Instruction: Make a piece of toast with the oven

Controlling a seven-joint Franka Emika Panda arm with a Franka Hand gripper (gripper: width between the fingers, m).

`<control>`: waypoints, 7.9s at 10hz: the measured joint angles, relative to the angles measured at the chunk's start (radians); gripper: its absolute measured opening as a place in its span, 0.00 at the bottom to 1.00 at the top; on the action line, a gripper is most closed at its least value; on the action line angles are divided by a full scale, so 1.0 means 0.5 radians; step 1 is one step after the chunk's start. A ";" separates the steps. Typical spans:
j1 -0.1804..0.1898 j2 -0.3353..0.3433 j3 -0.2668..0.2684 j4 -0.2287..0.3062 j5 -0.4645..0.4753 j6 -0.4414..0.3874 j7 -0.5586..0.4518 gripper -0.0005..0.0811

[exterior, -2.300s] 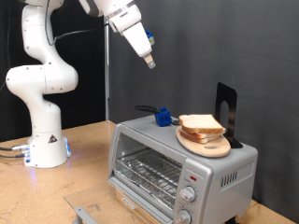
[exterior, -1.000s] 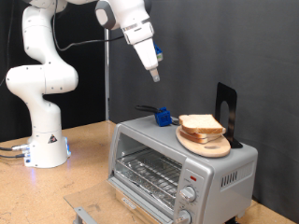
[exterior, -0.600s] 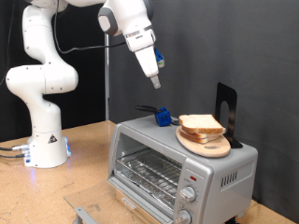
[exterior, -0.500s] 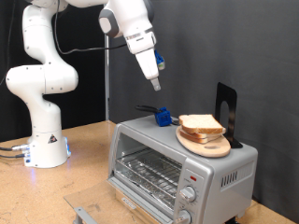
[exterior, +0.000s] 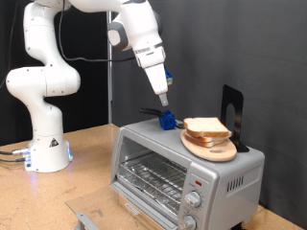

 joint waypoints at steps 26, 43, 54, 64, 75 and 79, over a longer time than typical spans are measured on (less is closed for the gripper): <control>-0.004 0.320 0.155 -0.044 -0.043 0.239 -0.112 0.84; 0.026 0.187 -0.003 0.006 0.245 -0.001 -0.242 0.40; 0.034 -0.219 -0.212 -0.078 0.941 -0.115 -0.181 0.41; -0.093 -0.443 -0.387 -0.321 1.160 0.040 -0.118 0.41; -0.365 -0.429 -0.667 -0.441 0.607 -0.294 -0.423 0.40; -0.391 -0.381 -0.489 -0.399 0.456 -0.268 -0.138 0.40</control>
